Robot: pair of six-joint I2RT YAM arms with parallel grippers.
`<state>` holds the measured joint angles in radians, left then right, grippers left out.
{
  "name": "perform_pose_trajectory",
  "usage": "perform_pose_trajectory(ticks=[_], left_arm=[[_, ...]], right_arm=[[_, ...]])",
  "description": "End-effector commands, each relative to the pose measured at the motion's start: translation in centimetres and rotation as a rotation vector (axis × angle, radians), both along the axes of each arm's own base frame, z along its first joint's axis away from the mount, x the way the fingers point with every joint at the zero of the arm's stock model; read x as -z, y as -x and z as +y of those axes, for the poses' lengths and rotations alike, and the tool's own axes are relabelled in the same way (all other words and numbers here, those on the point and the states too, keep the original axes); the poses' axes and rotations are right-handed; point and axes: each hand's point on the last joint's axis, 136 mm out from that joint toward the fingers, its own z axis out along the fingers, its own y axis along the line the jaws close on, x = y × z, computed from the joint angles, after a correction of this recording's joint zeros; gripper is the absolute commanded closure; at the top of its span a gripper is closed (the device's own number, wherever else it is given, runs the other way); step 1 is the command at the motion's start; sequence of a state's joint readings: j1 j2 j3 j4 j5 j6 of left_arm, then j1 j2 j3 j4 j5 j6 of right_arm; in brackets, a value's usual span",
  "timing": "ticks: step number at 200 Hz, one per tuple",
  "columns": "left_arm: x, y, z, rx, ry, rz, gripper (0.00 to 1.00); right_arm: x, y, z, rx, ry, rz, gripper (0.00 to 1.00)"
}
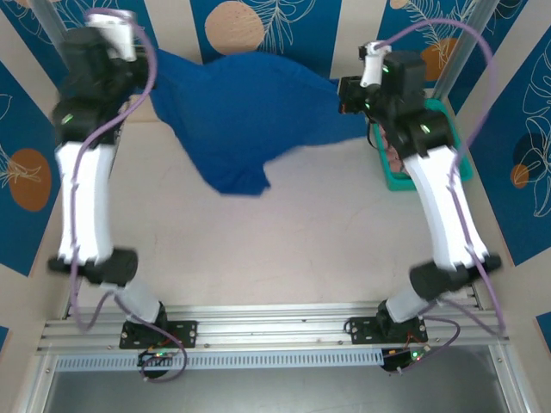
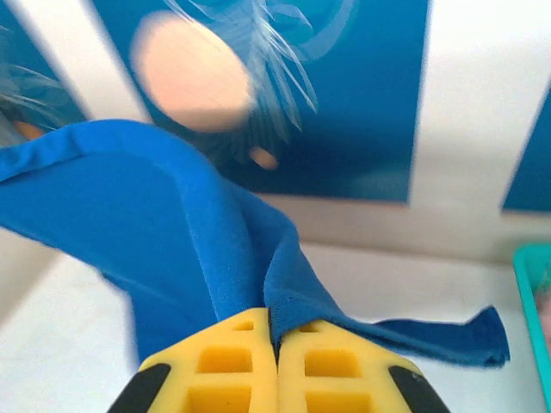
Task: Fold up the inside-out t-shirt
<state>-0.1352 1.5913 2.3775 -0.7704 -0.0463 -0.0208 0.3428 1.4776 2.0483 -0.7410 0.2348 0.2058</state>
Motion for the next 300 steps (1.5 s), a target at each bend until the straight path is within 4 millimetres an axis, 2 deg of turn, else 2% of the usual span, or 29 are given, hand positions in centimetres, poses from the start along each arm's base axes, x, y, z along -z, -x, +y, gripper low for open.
perform_pose_trajectory(ticks=[1, 23, 41, 55, 62, 70, 86, 100, 122, 138, 176, 200, 213, 221, 226, 228, 230, 236, 238, 250, 253, 255, 257, 258, 259, 266, 277, 287, 300], left_arm=[[-4.6, 7.9, 0.1, 0.041, 0.024, -0.143, 1.00], [-9.1, 16.9, 1.6, 0.032, 0.042, -0.316, 1.00], [-11.5, 23.0, 2.3, 0.051, 0.069, -0.439, 1.00], [-12.5, 25.6, 2.7, 0.049, 0.073, -0.490, 1.00], [-12.8, 26.0, 2.9, 0.043, 0.070, -0.498, 1.00], [-12.7, 25.4, 2.9, 0.033, 0.064, -0.489, 1.00], [-12.1, 22.2, 2.8, 0.006, 0.043, -0.436, 1.00], [-10.5, 17.2, 2.5, -0.022, 0.013, -0.349, 1.00], [-6.4, 8.6, 0.8, 0.001, -0.015, -0.190, 1.00], [-2.2, 2.4, -0.2, 0.006, -0.033, -0.068, 1.00], [10.6, -12.1, -2.7, 0.021, -0.075, 0.195, 1.00], [20.0, -20.2, -4.1, 0.037, -0.093, 0.336, 1.00], [25.1, -24.1, -4.8, 0.037, -0.081, 0.372, 1.00], [28.2, -26.4, -4.9, 0.022, -0.071, 0.373, 0.87], [29.9, -27.7, -4.9, 0.015, -0.057, 0.367, 0.77], [30.7, -28.3, -4.9, 0.011, -0.050, 0.364, 0.73], [31.2, -28.7, -4.9, 0.007, -0.042, 0.360, 0.67], [32.7, -30.0, -4.8, -0.008, -0.015, 0.345, 0.52], [33.1, -30.2, -4.7, -0.011, -0.004, 0.342, 0.48], [34.7, -31.5, -4.7, -0.010, 0.055, 0.324, 0.44], [34.9, -31.7, -4.6, -0.014, 0.067, 0.324, 0.41], [35.0, -31.7, -4.6, -0.014, 0.075, 0.325, 0.39], [35.0, -31.7, -4.6, -0.013, 0.080, 0.325, 0.36], [35.1, -31.7, -4.6, -0.013, 0.082, 0.326, 0.35], [35.2, -31.8, -4.6, -0.013, 0.084, 0.328, 0.34], [35.1, -31.6, -4.6, -0.014, 0.088, 0.332, 0.22], [34.6, -31.1, -4.4, -0.014, 0.100, 0.351, 0.13], [34.0, -30.1, -4.2, -0.031, 0.110, 0.386, 0.11], [33.8, -28.2, -3.5, -0.072, 0.126, 0.463, 0.09]], right_arm=[[-2.8, 5.9, -1.5, 0.017, 0.025, -0.092, 1.00], [-7.2, 13.0, -1.6, -0.065, -0.036, -0.225, 1.00], [-9.9, 17.7, -2.0, -0.145, -0.108, -0.311, 1.00], [-11.0, 19.6, -2.5, -0.177, -0.148, -0.350, 1.00], [-11.3, 20.1, -2.8, -0.179, -0.156, -0.361, 1.00], [-11.5, 20.3, -3.0, -0.172, -0.160, -0.372, 1.00], [-11.7, 19.7, -3.5, -0.129, -0.138, -0.386, 1.00], [-11.6, 18.3, -4.2, -0.055, -0.088, -0.396, 1.00], [-10.2, 14.4, -5.2, 0.107, 0.040, -0.387, 1.00], [-7.6, 10.1, -5.4, 0.190, 0.105, -0.327, 1.00], [4.2, -4.5, -7.0, 0.257, 0.103, -0.038, 1.00], [13.3, -14.3, -6.6, 0.259, 0.130, 0.123, 1.00], [19.3, -19.6, -6.7, 0.276, 0.153, 0.214, 1.00], [22.9, -22.6, -7.0, 0.291, 0.157, 0.269, 0.99], [25.2, -24.3, -7.1, 0.296, 0.155, 0.304, 0.94], [25.5, -25.0, -7.2, 0.298, 0.150, 0.305, 0.92], [26.8, -25.6, -7.2, 0.298, 0.153, 0.326, 0.89], [28.5, -27.4, -7.3, 0.306, 0.147, 0.346, 0.80], [29.7, -27.8, -7.4, 0.310, 0.146, 0.368, 0.77], [32.4, -29.7, -7.6, 0.307, 0.119, 0.402, 0.65], [31.3, -29.8, -7.6, 0.307, 0.110, 0.381, 0.63], [32.6, -29.9, -7.8, 0.309, 0.113, 0.400, 0.61], [32.0, -29.8, -7.7, 0.306, 0.107, 0.389, 0.60], [33.1, -29.8, -7.6, 0.303, 0.111, 0.408, 0.59], [32.4, -29.8, -7.6, 0.301, 0.105, 0.398, 0.58], [33.4, -29.3, -7.4, 0.289, 0.099, 0.428, 0.49], [34.0, -27.8, -6.9, 0.281, 0.109, 0.501, 0.42], [34.8, -26.2, -6.0, 0.256, 0.143, 0.579, 0.41], [35.9, -23.7, -3.6, 0.189, 0.199, 0.650, 0.40]])
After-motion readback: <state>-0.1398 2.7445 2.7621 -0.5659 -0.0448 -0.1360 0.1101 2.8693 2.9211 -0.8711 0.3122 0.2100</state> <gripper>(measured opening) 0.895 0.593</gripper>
